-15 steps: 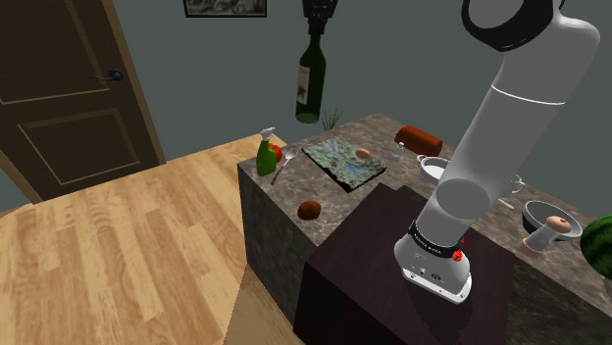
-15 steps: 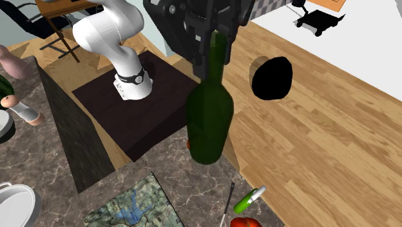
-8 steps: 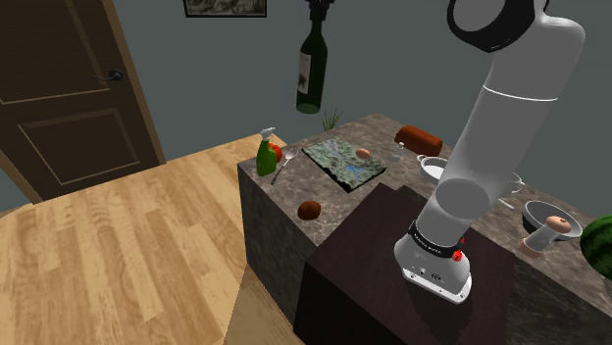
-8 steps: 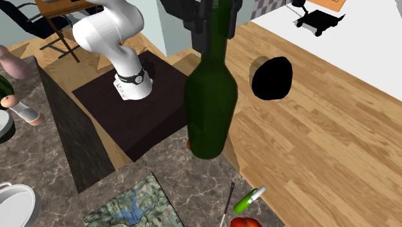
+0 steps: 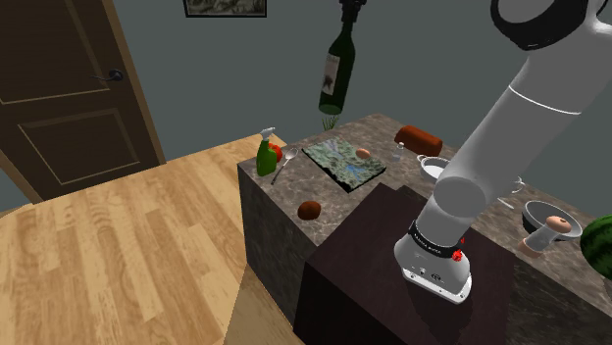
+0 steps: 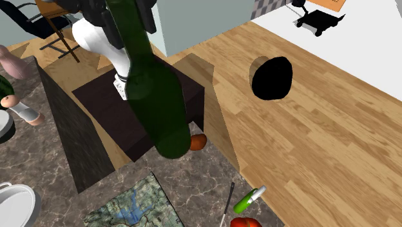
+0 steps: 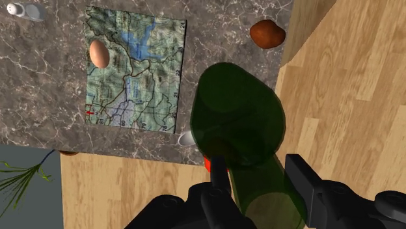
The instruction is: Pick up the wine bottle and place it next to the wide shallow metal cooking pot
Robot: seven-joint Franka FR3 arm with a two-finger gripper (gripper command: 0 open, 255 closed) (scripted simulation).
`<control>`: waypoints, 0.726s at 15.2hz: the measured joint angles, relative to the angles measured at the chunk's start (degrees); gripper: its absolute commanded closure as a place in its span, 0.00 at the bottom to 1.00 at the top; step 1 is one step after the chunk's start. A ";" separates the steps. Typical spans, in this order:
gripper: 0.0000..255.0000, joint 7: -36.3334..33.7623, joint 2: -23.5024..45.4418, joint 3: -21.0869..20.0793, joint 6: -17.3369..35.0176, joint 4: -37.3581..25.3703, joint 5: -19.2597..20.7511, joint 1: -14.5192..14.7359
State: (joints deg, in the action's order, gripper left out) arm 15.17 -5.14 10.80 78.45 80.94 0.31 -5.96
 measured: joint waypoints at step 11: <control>1.00 11.41 -12.62 6.47 0.41 12.47 3.82 -4.79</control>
State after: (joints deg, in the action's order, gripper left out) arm 26.58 -17.75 17.27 78.86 93.40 4.13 -10.75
